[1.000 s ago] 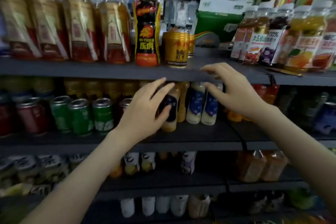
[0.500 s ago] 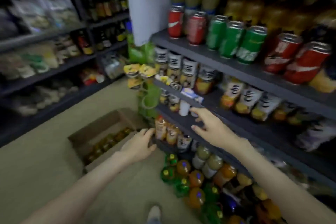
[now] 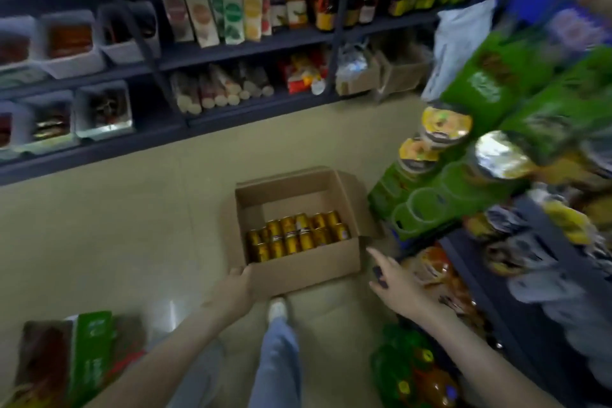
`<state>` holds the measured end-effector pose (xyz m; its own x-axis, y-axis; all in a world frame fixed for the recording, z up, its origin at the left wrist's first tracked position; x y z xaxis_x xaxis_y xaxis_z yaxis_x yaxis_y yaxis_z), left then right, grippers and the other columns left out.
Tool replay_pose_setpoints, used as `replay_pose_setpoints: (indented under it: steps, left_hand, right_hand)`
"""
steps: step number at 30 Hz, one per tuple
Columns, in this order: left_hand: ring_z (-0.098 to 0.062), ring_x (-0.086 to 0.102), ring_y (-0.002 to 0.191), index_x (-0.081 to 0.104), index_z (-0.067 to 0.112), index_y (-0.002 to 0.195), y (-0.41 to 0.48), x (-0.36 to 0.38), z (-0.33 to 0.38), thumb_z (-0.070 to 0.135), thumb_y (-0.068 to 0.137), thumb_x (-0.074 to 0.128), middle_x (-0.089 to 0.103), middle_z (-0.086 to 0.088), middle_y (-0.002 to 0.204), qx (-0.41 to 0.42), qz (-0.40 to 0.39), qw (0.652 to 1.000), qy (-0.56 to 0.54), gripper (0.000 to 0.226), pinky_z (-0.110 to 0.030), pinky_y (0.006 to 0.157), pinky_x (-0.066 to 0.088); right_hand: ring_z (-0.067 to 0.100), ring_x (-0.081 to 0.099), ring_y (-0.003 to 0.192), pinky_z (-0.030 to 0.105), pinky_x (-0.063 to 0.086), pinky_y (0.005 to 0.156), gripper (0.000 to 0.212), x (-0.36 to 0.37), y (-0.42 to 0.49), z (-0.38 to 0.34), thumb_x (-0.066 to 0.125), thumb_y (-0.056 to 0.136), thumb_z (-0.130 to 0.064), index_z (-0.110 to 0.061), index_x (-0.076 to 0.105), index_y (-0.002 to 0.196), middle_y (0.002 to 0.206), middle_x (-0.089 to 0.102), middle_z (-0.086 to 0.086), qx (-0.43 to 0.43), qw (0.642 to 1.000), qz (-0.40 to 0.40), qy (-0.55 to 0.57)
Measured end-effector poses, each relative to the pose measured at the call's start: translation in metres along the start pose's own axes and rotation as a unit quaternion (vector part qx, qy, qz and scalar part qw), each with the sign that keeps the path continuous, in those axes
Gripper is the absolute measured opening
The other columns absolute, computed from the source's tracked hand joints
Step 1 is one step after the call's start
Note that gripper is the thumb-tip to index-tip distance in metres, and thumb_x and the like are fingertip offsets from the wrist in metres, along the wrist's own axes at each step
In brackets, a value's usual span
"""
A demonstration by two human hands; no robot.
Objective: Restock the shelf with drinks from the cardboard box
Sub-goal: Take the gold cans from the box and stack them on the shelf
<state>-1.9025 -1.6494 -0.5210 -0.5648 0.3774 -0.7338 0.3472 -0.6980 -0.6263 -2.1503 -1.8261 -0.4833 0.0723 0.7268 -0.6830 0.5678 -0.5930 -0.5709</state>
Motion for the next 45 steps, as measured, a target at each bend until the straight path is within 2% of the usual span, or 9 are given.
replay_pose_setpoints:
  steps: [3, 7, 11, 21, 24, 28, 38, 42, 45]
  left_hand:
    - [-0.031, 0.046, 0.12, 0.015, 0.025, 0.152, 0.062, -0.025, -0.036, 0.024, 0.099, 0.039, 0.041, -0.013, 0.137, -0.03, 0.03, 0.999, -0.008, 0.059, -0.036, 0.091, 0.043]
    - [-0.031, 0.046, 0.12, 0.022, 0.024, 0.15, 0.149, -0.011, -0.05, 0.021, 0.098, 0.039, 0.041, -0.011, 0.137, -0.026, 0.018, 0.999, -0.012, 0.055, -0.04, 0.092, 0.044]
    - [-0.03, 0.049, 0.118, 0.027, 0.026, 0.148, 0.236, 0.052, -0.066, 0.021, 0.097, 0.04, 0.04, -0.009, 0.139, -0.058, -0.026, 0.997, -0.031, 0.053, -0.04, 0.093, 0.045]
    - [-0.035, 0.03, 0.135, 0.008, 0.034, 0.151, 0.433, 0.209, -0.092, 0.032, 0.101, 0.035, 0.02, -0.018, 0.15, -0.138, -0.061, 0.985, -0.087, 0.057, -0.046, 0.105, 0.036]
    - [-0.04, 0.021, 0.139, 0.003, 0.037, 0.151, 0.495, 0.238, -0.097, 0.037, 0.103, 0.03, 0.007, -0.021, 0.155, -0.135, -0.043, 0.985, -0.099, 0.056, -0.049, 0.109, 0.03]
    - [-0.045, 0.038, 0.118, 0.005, 0.042, 0.15, 0.556, 0.262, -0.105, 0.037, 0.102, 0.034, 0.028, -0.029, 0.134, -0.145, -0.014, 0.972, -0.183, 0.056, -0.05, 0.104, 0.031]
    - [-0.042, 0.05, 0.106, 0.02, 0.046, 0.146, 0.545, 0.228, -0.103, 0.028, 0.093, 0.055, 0.029, -0.023, 0.13, -0.164, 0.006, 0.966, -0.201, 0.066, -0.046, 0.1, 0.044]
    - [-0.029, 0.055, 0.081, 0.024, 0.047, 0.145, 0.487, 0.151, -0.074, 0.028, 0.091, 0.058, 0.039, -0.022, 0.126, -0.141, 0.021, 0.962, -0.233, 0.067, -0.03, 0.089, 0.044]
    - [-0.017, 0.053, 0.085, 0.026, 0.052, 0.142, 0.433, 0.075, -0.037, 0.029, 0.089, 0.061, 0.052, -0.012, 0.119, -0.076, 0.011, 0.96, -0.27, 0.068, -0.017, 0.084, 0.039]
  right_hand:
    - [0.026, 0.038, 0.135, 0.028, 0.04, 0.096, 0.067, 0.033, 0.087, 0.008, 0.045, 0.099, -0.013, -0.031, 0.01, 0.153, 0.155, 0.024, 0.004, 0.053, 0.996, -0.068, -0.019]
    - [0.031, 0.046, 0.126, 0.04, 0.044, 0.099, 0.07, 0.064, 0.185, 0.009, 0.046, 0.096, -0.012, -0.03, 0.008, 0.153, 0.151, 0.032, 0.006, 0.074, 0.991, -0.103, -0.039]
    - [0.026, 0.046, 0.127, 0.022, 0.037, 0.085, 0.074, 0.1, 0.269, 0.02, 0.049, 0.096, -0.004, -0.027, 0.009, 0.154, 0.153, 0.029, 0.005, 0.104, 0.99, -0.097, 0.006]
    - [0.033, 0.031, 0.137, 0.048, 0.032, 0.109, 0.072, 0.228, 0.474, 0.139, 0.049, 0.097, -0.02, -0.032, 0.005, 0.153, 0.156, 0.02, 0.013, 0.131, 0.98, -0.122, -0.088]
    - [0.037, 0.024, 0.141, 0.049, 0.026, 0.112, 0.077, 0.259, 0.517, 0.17, 0.048, 0.098, -0.032, -0.036, -0.007, 0.151, 0.16, 0.004, 0.015, 0.143, 0.968, -0.156, -0.133]
    - [0.044, 0.029, 0.138, 0.051, 0.035, 0.107, 0.101, 0.289, 0.545, 0.196, 0.061, 0.092, -0.029, -0.045, -0.024, 0.144, 0.159, -0.014, 0.015, 0.168, 0.964, -0.188, -0.08]
    - [0.043, 0.042, 0.123, 0.055, 0.044, 0.096, 0.099, 0.256, 0.534, 0.183, 0.077, 0.075, -0.013, -0.041, 0.009, 0.141, 0.14, 0.024, 0.018, 0.168, 0.982, -0.088, 0.019]
    - [0.034, 0.043, 0.121, 0.041, 0.04, 0.091, 0.096, 0.184, 0.482, 0.135, 0.077, 0.077, -0.015, -0.036, 0.011, 0.144, 0.142, 0.028, 0.014, 0.167, 0.976, -0.031, 0.14]
    - [0.026, 0.043, 0.122, 0.041, 0.04, 0.096, 0.097, 0.12, 0.426, 0.086, 0.08, 0.072, -0.009, -0.038, 0.017, 0.141, 0.14, 0.033, 0.007, 0.142, 0.953, -0.002, 0.267]
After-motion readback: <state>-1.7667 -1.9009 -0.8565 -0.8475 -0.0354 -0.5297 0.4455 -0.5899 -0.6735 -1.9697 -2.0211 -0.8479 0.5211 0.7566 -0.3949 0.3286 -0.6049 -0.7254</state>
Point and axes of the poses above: each hand's wrist, its own y-axis towards the middle knuckle, its own x-axis out of the palm, z = x × y, the point moved 6 cm from there along y, towards the middle knuckle
